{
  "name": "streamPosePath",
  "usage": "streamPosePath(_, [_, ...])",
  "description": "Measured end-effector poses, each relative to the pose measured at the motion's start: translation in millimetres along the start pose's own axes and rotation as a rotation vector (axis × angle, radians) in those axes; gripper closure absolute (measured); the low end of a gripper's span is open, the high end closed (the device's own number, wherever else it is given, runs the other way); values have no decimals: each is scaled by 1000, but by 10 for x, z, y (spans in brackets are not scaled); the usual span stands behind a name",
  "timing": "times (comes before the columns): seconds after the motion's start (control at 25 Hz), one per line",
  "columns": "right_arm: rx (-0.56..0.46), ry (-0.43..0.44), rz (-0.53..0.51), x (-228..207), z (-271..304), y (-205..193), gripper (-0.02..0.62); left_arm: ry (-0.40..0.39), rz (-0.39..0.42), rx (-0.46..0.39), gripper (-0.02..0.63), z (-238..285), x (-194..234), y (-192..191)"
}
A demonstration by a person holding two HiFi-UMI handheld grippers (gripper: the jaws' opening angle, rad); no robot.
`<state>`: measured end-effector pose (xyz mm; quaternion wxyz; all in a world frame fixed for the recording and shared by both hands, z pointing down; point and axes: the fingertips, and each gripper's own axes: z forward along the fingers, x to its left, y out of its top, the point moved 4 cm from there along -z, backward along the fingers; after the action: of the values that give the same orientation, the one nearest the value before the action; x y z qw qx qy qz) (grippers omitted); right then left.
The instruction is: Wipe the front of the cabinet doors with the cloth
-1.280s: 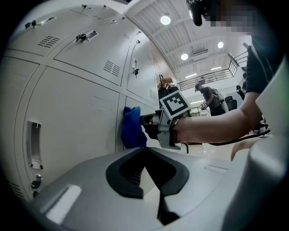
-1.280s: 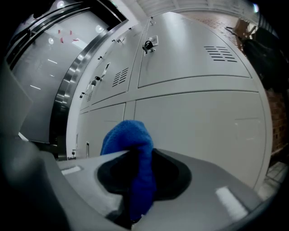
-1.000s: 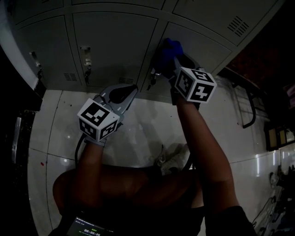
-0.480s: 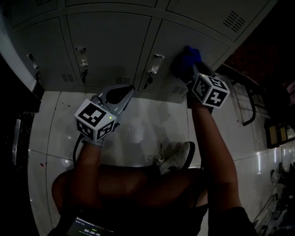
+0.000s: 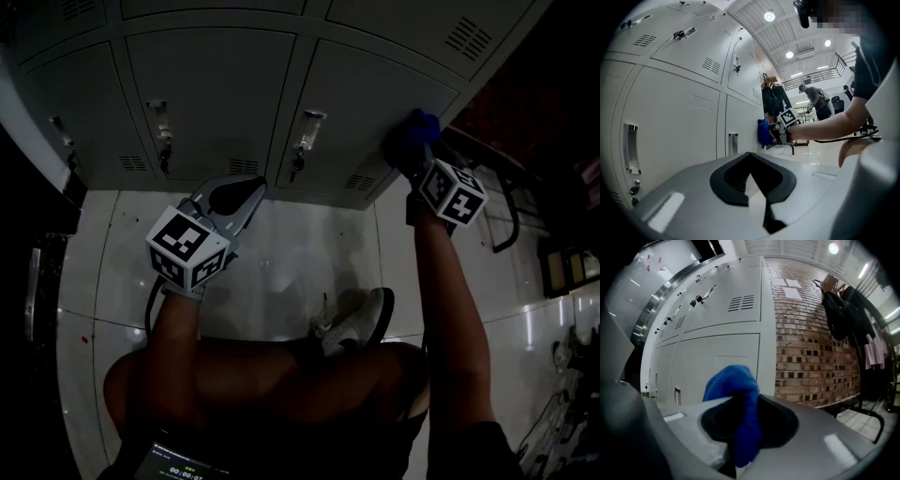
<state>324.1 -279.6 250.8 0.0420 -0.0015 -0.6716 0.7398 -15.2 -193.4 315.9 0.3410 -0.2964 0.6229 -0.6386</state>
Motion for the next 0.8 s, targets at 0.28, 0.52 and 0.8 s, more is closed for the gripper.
streamPosePath(0.28, [8, -49, 24, -215, -38, -40, 518, 1, -3, -2, 606, 4, -2, 6])
streamPosePath(0.52, [-1, 3, 53, 91, -98, -88, 518, 8, -9, -9, 606, -13, 27, 12])
streamPosePath(0.8, [-2, 161, 30, 977, -34, -121, 518, 12, -13, -20, 606, -29, 34, 39])
